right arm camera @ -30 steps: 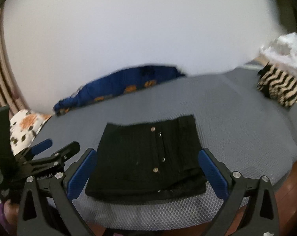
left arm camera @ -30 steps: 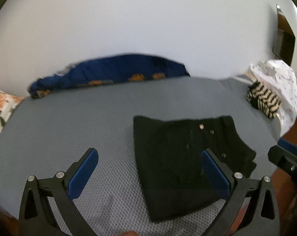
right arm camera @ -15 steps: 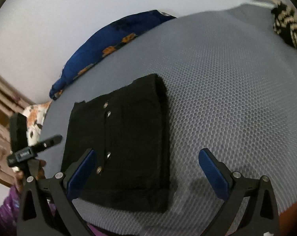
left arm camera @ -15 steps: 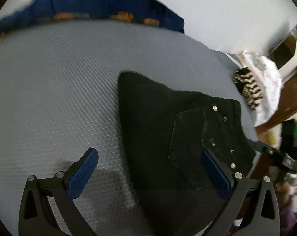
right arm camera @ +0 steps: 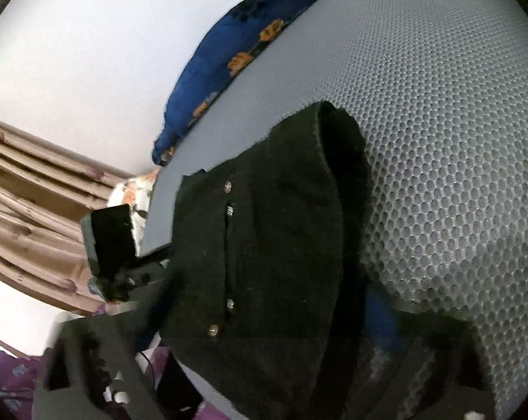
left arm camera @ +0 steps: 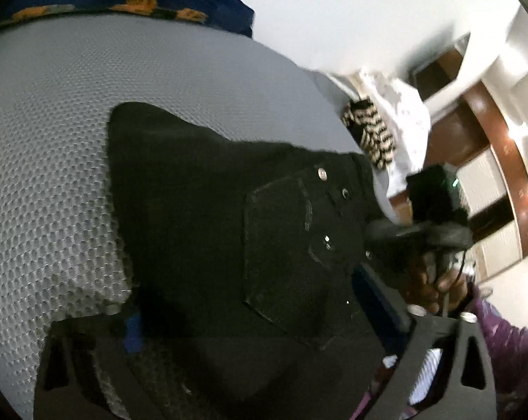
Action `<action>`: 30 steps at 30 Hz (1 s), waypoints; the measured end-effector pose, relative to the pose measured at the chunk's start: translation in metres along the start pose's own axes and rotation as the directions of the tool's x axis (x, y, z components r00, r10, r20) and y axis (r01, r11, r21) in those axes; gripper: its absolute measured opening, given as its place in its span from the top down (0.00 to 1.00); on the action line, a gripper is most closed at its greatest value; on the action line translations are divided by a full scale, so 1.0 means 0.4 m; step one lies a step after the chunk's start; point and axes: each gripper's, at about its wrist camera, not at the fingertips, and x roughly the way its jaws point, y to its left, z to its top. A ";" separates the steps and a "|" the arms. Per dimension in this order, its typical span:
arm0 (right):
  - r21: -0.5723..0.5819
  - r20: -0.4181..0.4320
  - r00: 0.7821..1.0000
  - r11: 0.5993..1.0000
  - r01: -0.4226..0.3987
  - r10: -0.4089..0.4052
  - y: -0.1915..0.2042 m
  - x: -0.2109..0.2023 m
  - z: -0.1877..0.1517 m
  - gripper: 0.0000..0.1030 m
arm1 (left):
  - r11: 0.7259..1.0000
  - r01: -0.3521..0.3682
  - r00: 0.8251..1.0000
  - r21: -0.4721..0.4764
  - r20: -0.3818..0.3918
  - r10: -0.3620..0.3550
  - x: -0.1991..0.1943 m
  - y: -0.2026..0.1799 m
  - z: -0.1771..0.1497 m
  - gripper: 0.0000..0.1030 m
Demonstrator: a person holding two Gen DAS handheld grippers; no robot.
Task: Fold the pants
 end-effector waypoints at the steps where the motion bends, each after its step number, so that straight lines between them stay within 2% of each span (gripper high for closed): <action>1: 0.016 -0.014 1.000 1.000 0.024 -0.024 -0.013 0.013 -0.006 0.66 | 0.999 -0.036 0.999 0.000 0.015 0.036 -0.005 0.004 -0.002 0.48; 2: 0.030 0.001 1.000 0.999 0.010 -0.010 -0.016 0.014 -0.006 0.67 | 0.997 -0.075 0.997 0.000 0.033 0.075 -0.013 0.011 -0.005 0.63; 5: 0.012 0.015 0.999 0.999 0.043 -0.043 0.011 0.023 -0.005 0.69 | 0.998 -0.041 0.997 -0.043 0.066 0.044 -0.033 0.029 -0.019 0.72; 9: 0.011 0.038 0.999 1.000 0.007 -0.008 0.067 0.025 0.013 0.71 | 0.999 -0.039 0.992 -0.024 0.123 0.042 -0.071 0.009 -0.018 0.83; 15: -0.008 0.034 0.997 0.998 -0.066 0.067 0.156 0.072 0.086 0.72 | 0.998 -0.031 0.977 -0.053 0.211 0.042 -0.181 0.048 0.032 0.84; 20: -0.051 0.032 0.990 0.989 -0.138 0.140 0.253 0.175 0.183 0.72 | 0.992 -0.095 0.950 -0.080 0.290 0.115 -0.315 0.138 0.111 0.84; 24: -0.065 0.014 0.979 0.977 -0.202 0.204 0.321 0.299 0.288 0.72 | 0.979 -0.174 0.920 -0.111 0.336 0.202 -0.411 0.236 0.194 0.84; 28: -0.076 -0.017 0.972 0.969 -0.234 0.234 0.383 0.448 0.395 0.72 | 0.958 -0.242 0.894 -0.155 0.349 0.282 -0.471 0.346 0.263 0.84; 30: -0.084 -0.032 0.973 0.970 -0.230 0.228 0.400 0.507 0.429 0.72 | 0.951 -0.256 0.889 -0.174 0.344 0.302 -0.480 0.398 0.283 0.84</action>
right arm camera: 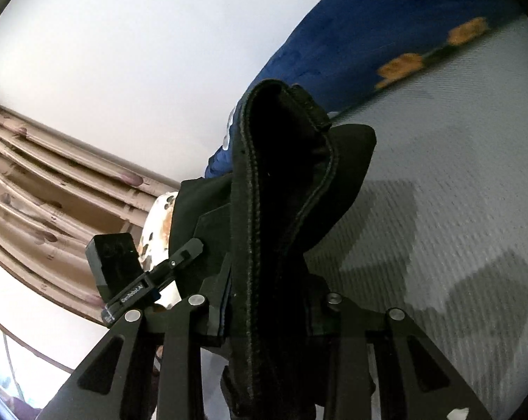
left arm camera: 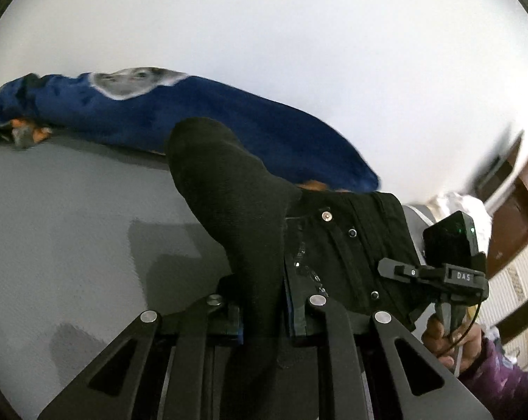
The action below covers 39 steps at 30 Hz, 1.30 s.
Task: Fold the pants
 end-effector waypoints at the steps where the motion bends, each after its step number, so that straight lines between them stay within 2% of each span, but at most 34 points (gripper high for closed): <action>1: -0.002 -0.008 1.000 1.000 0.008 -0.008 -0.001 0.036 0.020 0.72 | 1.000 -0.017 1.000 0.001 -0.003 0.017 0.009 0.022 0.010 0.84; 7: 0.013 -0.030 0.998 0.999 0.050 -0.050 -0.042 0.140 0.075 0.72 | 0.996 -0.085 0.996 0.000 -0.037 0.085 0.104 0.123 0.034 0.84; 10: -0.009 -0.027 0.995 0.995 0.101 -0.101 -0.055 0.161 0.092 0.72 | 0.994 -0.108 0.994 0.015 -0.019 0.108 0.136 0.139 0.040 0.76; 11: -0.036 -0.027 0.989 0.989 0.143 -0.144 -0.050 0.168 0.095 0.71 | 0.990 -0.138 0.990 0.028 -0.013 0.138 0.147 0.137 0.042 0.65; 12: -0.058 -0.021 0.981 0.979 0.194 -0.195 -0.046 0.174 0.095 0.65 | 0.982 -0.182 0.983 0.040 -0.008 0.183 0.159 0.132 0.045 0.53; 13: -0.076 -0.008 0.968 0.966 0.248 -0.249 -0.040 0.178 0.093 0.60 | 0.968 -0.247 0.969 0.050 0.000 0.247 0.162 0.126 0.038 0.44; 14: -0.096 0.008 0.951 0.946 0.309 -0.310 -0.035 0.181 0.087 0.45 | 0.926 -0.369 0.929 0.077 0.021 0.369 0.165 0.111 0.031 0.29; 15: -0.135 0.049 0.908 0.898 0.418 -0.415 -0.012 0.179 0.075 0.34 | 0.888 -0.447 0.894 0.103 0.042 0.446 0.161 0.112 0.024 0.20; 16: -0.167 0.123 0.860 0.844 0.510 -0.495 0.022 0.167 0.056 0.33 | 0.819 -0.556 0.831 0.141 0.087 0.550 0.157 0.090 0.018 0.17; 17: -0.188 0.176 0.837 0.817 0.545 -0.518 0.047 0.151 0.037 0.33 | 0.742 -0.650 0.760 0.160 0.138 0.636 0.149 0.068 0.011 0.13; 18: -0.229 0.259 0.807 0.778 0.585 -0.530 0.099 0.131 0.009 0.29 | 0.695 -0.703 0.711 0.152 0.179 0.680 0.133 0.053 0.004 0.11; 19: -0.257 0.313 0.783 0.746 0.615 -0.537 0.137 0.120 -0.012 0.24 | 0.679 -0.723 0.689 0.127 0.215 0.692 0.108 0.033 -0.006 0.10; 20: -0.285 0.370 0.750 0.701 0.653 -0.548 0.184 0.113 -0.041 0.12 | 0.695 -0.709 0.701 0.117 0.222 0.678 0.093 0.023 -0.014 0.09; 21: -0.308 0.408 0.730 0.670 0.676 -0.549 0.230 0.109 -0.073 0.06 | 0.742 -0.662 0.742 0.105 0.228 0.630 0.068 0.007 -0.025 0.08; 22: -0.320 0.423 0.727 0.661 0.678 -0.541 0.259 0.106 -0.093 0.06 | 0.774 -0.628 0.768 0.087 0.232 0.597 0.047 -0.005 -0.034 0.07; 25: -0.359 0.443 0.742 0.659 0.661 -0.503 0.345 0.126 -0.165 0.06 | 0.803 -0.595 0.785 0.032 0.237 0.572 -0.008 -0.039 -0.064 0.03; 27: -0.371 0.451 0.732 0.639 0.674 -0.510 0.375 0.139 -0.195 0.05 | 0.808 -0.589 0.787 0.017 0.242 0.568 -0.034 -0.052 -0.070 0.02; 30: -0.365 0.430 0.750 0.663 0.653 -0.502 0.380 0.111 -0.251 0.05 | 0.802 -0.597 0.784 0.012 0.220 0.581 -0.089 -0.087 -0.115 0.00; 39: -0.340 0.421 0.745 0.672 0.658 -0.517 0.415 0.082 -0.305 0.04 | 0.796 -0.604 0.777 0.030 0.243 0.581 -0.175 -0.151 -0.174 0.00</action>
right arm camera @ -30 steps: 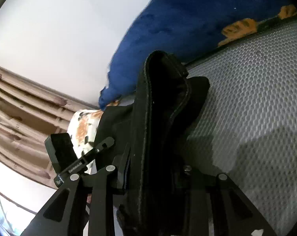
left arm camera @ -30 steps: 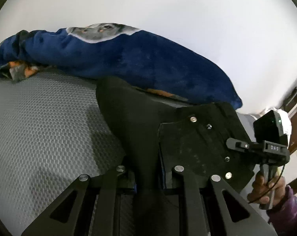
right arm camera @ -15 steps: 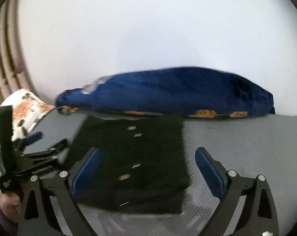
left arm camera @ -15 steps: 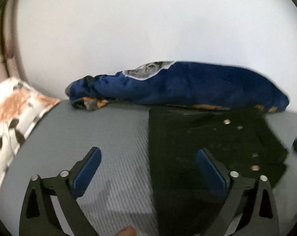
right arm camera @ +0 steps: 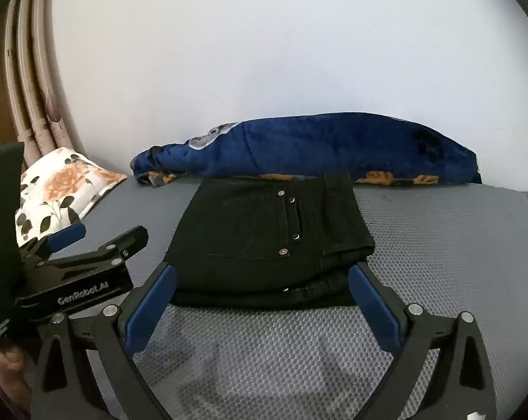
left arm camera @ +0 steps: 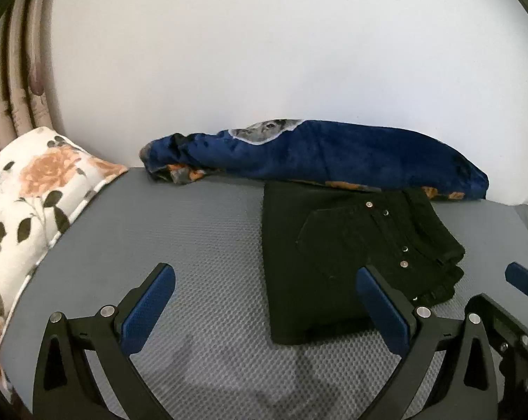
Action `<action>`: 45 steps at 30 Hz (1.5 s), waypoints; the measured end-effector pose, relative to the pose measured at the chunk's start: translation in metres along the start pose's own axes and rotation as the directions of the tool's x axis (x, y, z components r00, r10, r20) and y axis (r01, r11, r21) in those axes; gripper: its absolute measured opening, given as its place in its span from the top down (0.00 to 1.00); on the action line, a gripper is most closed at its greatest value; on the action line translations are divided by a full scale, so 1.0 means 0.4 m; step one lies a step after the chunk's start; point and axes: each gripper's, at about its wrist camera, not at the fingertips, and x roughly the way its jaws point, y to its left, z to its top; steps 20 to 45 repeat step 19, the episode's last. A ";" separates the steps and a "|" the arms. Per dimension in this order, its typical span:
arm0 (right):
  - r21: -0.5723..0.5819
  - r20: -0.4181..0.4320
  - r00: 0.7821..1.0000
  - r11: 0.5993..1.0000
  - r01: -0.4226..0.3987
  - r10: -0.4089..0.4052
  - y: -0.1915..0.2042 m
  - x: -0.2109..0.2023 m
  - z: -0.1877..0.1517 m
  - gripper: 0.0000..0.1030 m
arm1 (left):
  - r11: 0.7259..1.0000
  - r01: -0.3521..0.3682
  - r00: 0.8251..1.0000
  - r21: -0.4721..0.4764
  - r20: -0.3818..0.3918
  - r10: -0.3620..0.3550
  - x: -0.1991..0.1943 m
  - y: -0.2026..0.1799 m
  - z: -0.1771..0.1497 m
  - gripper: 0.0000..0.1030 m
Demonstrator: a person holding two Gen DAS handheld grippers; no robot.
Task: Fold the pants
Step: 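Set the folded trousers down by the blue blanket and open both grippers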
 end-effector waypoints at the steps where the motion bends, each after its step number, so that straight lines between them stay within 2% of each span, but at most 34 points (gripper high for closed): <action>1: 0.000 0.003 1.000 1.000 -0.002 0.002 0.005 -0.006 0.000 0.04 | 1.000 0.004 1.000 0.000 0.001 -0.004 -0.007 0.001 -0.001 0.00; 7: -0.014 0.007 1.000 1.000 -0.010 0.010 0.031 -0.033 0.002 0.03 | 1.000 0.008 1.000 0.019 0.021 -0.009 -0.042 -0.004 -0.009 0.00; 13: -0.018 -0.002 1.000 1.000 -0.020 0.020 0.047 -0.049 -0.003 0.02 | 0.999 -0.022 0.995 0.035 0.101 0.019 -0.083 -0.013 -0.020 0.01; 19: -0.018 0.004 1.000 1.000 -0.017 0.017 0.049 -0.074 -0.006 0.01 | 0.999 -0.023 0.995 0.041 0.094 0.020 -0.111 -0.013 -0.017 0.01; 45: -0.018 0.004 1.000 1.000 -0.017 0.017 0.049 -0.074 -0.006 0.01 | 0.999 -0.023 0.995 0.041 0.094 0.020 -0.111 -0.013 -0.017 0.01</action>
